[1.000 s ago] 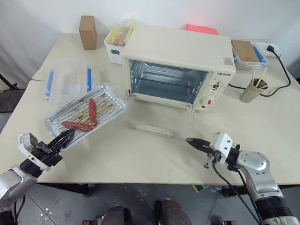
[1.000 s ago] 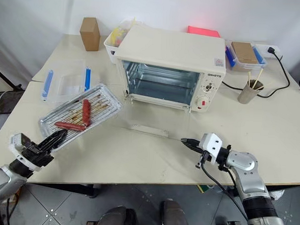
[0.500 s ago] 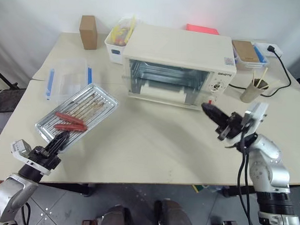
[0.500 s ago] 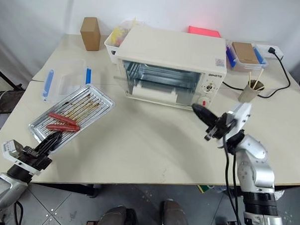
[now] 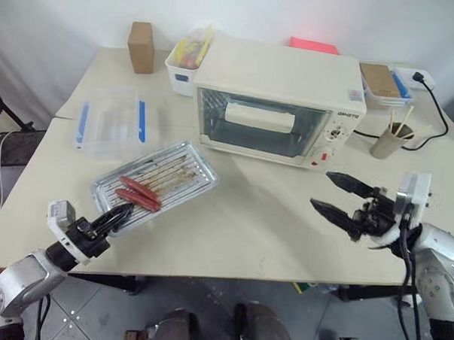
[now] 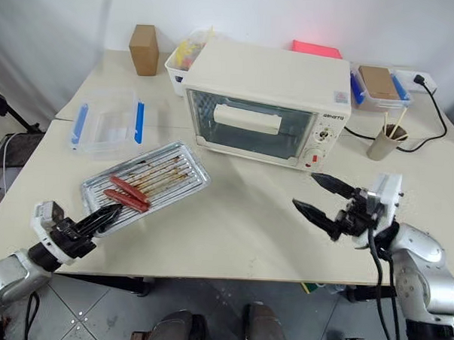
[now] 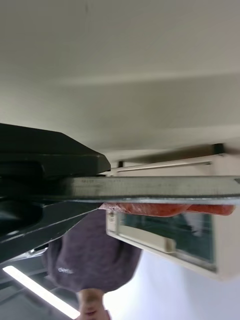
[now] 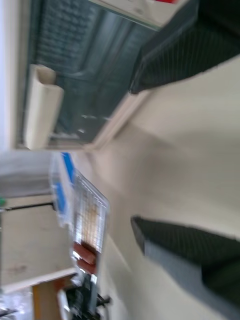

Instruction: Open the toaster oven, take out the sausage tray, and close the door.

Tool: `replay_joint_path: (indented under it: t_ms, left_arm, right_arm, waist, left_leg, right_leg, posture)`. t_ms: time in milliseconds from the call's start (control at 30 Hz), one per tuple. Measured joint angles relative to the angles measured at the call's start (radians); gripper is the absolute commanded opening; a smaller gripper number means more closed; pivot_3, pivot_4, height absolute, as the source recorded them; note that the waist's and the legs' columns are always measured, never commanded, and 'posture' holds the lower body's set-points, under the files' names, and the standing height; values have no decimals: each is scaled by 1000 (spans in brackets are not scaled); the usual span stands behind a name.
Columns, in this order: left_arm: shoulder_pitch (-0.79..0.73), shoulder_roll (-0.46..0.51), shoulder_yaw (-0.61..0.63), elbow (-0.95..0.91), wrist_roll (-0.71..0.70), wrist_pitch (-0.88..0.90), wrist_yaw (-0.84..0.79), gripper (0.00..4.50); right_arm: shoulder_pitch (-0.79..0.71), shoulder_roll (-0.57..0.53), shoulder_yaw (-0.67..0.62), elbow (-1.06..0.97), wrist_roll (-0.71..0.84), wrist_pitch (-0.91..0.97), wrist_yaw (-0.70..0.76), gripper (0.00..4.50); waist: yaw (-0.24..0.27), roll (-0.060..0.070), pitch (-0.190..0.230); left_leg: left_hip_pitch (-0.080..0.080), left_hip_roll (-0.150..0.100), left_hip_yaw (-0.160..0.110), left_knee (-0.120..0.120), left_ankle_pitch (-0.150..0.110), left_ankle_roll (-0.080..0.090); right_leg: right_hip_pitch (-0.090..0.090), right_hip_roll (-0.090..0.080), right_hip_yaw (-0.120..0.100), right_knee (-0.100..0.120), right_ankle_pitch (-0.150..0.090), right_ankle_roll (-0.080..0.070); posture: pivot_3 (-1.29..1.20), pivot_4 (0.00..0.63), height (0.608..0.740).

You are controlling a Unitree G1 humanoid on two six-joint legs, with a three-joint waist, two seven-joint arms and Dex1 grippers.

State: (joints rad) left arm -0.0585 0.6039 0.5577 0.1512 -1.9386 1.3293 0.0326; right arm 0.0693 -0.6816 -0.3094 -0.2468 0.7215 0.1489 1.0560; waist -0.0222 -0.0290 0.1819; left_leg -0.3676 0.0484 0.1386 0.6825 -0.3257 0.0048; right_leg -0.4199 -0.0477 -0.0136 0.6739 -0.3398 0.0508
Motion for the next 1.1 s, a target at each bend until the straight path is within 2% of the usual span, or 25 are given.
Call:
replay_joint_path:
  t_ms: [67, 167, 233, 367, 567, 767, 900, 1100]
  left_arm:
    - [-46, 51, -90, 43, 0, 34, -18, 0]
    - [-125, 74, -216, 99, 23, 80, -67, 0]
    - [-166, 75, -258, 123, 53, 92, -93, 0]
    - [-301, 24, -349, 181, 176, 101, -161, 0]
    - [-503, -52, -481, 252, 471, 114, -333, 0]
    - [-608, -98, -555, 288, 690, 114, -470, 0]
    - [-649, -121, -574, 296, 785, 136, -508, 0]
    - [-659, -150, -568, 304, 892, 157, -554, 1756]
  right_arm:
    - [82, 0, -26, -27, -24, -24, 17, 4486]
    - [190, 0, -74, -89, -35, -46, 25, 4486]
    - [231, 2, -103, -116, -35, -56, 24, 4486]
    - [335, 17, -173, -149, -38, -75, 20, 4486]
    - [463, 42, -264, -202, -41, -85, 9, 4486]
    - [543, 98, -290, -248, -43, -86, -23, 4486]
    - [571, 123, -288, -286, -52, -87, -43, 4486]
    - [581, 140, -284, -316, -63, -87, -68, 4500]
  waist:
    - [1, 0, 0]
    - [-3, 1, 0]
    - [-8, 1, 0]
    - [5, 2, 0]
    - [27, 3, 0]
    - [28, 8, -3]
    - [26, 12, -5]
    - [21, 13, -6]
  left_leg:
    - [1, 0, -1, 0, 0, 0]
    - [7, 0, -1, -2, -2, 0]
    - [11, 0, -1, -4, -2, -1]
    - [11, -1, -1, -4, -2, -2]
    - [11, -2, -1, -4, -3, -2]
    - [15, -2, -2, -7, -4, -2]
    - [16, -2, -3, -9, -4, -2]
    - [16, -2, -4, -12, -4, -2]
  right_leg:
    - [3, 0, 0, -2, 0, 1]
    - [9, 0, -1, -5, 0, 1]
    - [12, 0, -1, -6, 0, 1]
    - [13, 0, -2, -7, 0, 1]
    - [15, 0, -2, -11, 1, 2]
    - [19, 0, -2, -14, 1, 3]
    - [22, -1, -2, -15, 1, 3]
    - [21, -1, -3, -16, 1, 3]
  posture:
    - [0, 150, 740]
    - [0, 150, 740]
    - [0, 150, 740]
    - [0, 150, 740]
    - [0, 150, 740]
    - [0, 150, 740]
    - [0, 150, 740]
    - [0, 150, 740]
